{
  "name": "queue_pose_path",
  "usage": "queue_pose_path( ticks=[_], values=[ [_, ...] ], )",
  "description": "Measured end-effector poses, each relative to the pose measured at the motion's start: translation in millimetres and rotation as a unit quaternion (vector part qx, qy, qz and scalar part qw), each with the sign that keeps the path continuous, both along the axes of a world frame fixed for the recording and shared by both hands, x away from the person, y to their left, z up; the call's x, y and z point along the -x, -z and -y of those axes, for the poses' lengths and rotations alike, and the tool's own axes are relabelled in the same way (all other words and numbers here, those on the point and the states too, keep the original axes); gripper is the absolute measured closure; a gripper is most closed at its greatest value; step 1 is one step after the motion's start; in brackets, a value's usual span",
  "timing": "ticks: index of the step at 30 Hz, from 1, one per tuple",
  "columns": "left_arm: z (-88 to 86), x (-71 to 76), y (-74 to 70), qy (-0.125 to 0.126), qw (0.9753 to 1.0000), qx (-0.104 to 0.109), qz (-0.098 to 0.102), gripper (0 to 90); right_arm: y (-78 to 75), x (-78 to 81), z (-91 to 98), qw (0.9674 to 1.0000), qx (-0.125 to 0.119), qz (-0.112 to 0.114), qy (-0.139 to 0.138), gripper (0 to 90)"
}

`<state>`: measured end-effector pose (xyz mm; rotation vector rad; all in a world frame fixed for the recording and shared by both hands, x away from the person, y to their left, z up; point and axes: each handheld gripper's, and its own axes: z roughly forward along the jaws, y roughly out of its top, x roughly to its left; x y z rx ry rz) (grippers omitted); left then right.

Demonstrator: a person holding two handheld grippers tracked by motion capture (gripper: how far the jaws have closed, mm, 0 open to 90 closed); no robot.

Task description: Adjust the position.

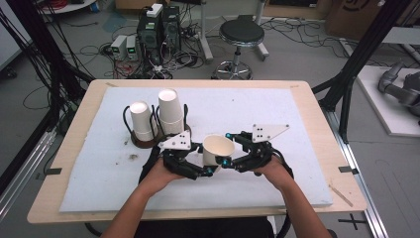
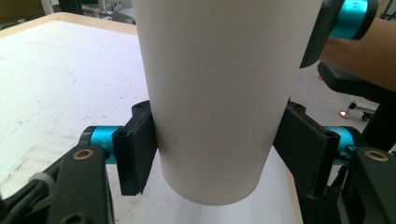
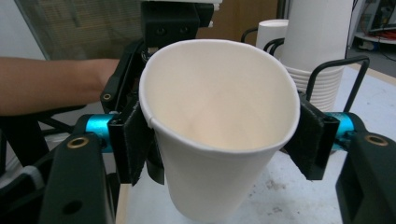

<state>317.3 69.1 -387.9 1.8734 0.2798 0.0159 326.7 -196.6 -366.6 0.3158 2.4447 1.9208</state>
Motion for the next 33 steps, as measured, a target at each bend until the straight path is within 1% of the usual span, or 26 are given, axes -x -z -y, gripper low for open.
queue_pose_path(
  ticks=[3, 5, 8, 9, 12, 16, 17, 19, 20, 22, 24, 26, 27, 30, 33],
  values=[
    [-0.8, 0.1, -1.1, 0.003, 0.9999, 0.013, -0.001, 33.9, -0.1, 1.0, -0.8, 0.9998, -0.017, -0.007, 0.001, 26.1],
    [-1.9, -0.1, -2.1, 0.003, 0.9996, 0.027, -0.002, 34.1, -0.3, 1.7, -1.4, 0.9995, -0.030, -0.012, 0.003, 21.0],
    [-3.0, -0.1, -3.4, 0.005, 0.9993, 0.037, -0.001, 34.2, 0.1, 2.3, -2.4, 0.9991, -0.040, -0.017, 0.005, 19.3],
    [-3.0, 0.2, -3.6, 0.006, 0.9993, 0.037, 0.000, 34.3, 0.5, 2.4, -2.9, 0.9989, -0.042, -0.019, 0.006, 19.1],
    [-1.5, 1.2, -3.4, 0.011, 0.9993, 0.037, 0.002, 34.3, 1.9, 2.4, -4.6, 0.9986, -0.047, -0.025, 0.004, 19.2],
    [1.3, 2.3, -3.1, 0.015, 0.9991, 0.040, 0.002, 34.3, 3.7, 2.5, -7.4, 0.9985, -0.047, -0.026, 0.002, 19.5],
    [1.9, 2.2, -3.0, 0.016, 0.9991, 0.040, 0.003, 34.3, 3.9, 2.5, -7.6, 0.9985, -0.047, -0.026, 0.001, 21.1],
    [1.8, 1.9, -2.6, 0.013, 0.9990, 0.042, 0.001, 34.3, 4.3, 2.4, -7.6, 0.9985, -0.049, -0.023, -0.011, 29.3],
    [1.6, 1.9, -2.7, 0.012, 0.9991, 0.042, 0.002, 34.4, 4.1, 2.7, -7.8, 0.9986, -0.049, -0.019, -0.012, 30.1],
    [1.6, 2.2, -2.5, 0.006, 0.9992, 0.040, 0.005, 33.9, 3.7, 2.8, -7.5, 0.9987, -0.047, -0.014, -0.009, 31.2],
    [1.6, 2.4, -1.7, -0.007, 0.9992, 0.039, 0.000, 32.1, 3.5, 2.5, -7.0, 0.9991, -0.043, -0.009, -0.003, 31.4],
    [0.0, 2.9, -0.8, -0.019, 0.9993, 0.031, -0.001, 27.4, 3.0, 1.8, -5.6, 0.9992, -0.036, 0.006, 0.014, 31.6],
    [-1.9, 3.6, -0.1, -0.026, 0.9992, 0.031, 0.000, 26.6, 2.4, 1.6, -3.9, 0.9992, -0.035, 0.005, 0.020, 32.2],
    [-12.6, 4.3, 1.5, -0.048, 0.9982, 0.035, 0.002, 26.1, 1.1, -0.2, 2.3, 0.9985, -0.027, 0.016, 0.044, 33.0],
    [-25.8, 5.3, 1.5, -0.072, 0.9965, 0.042, 0.004, 24.3, 2.2, -3.7, 7.9, 0.9977, -0.013, 0.023, 0.063, 33.3]
  ],
)
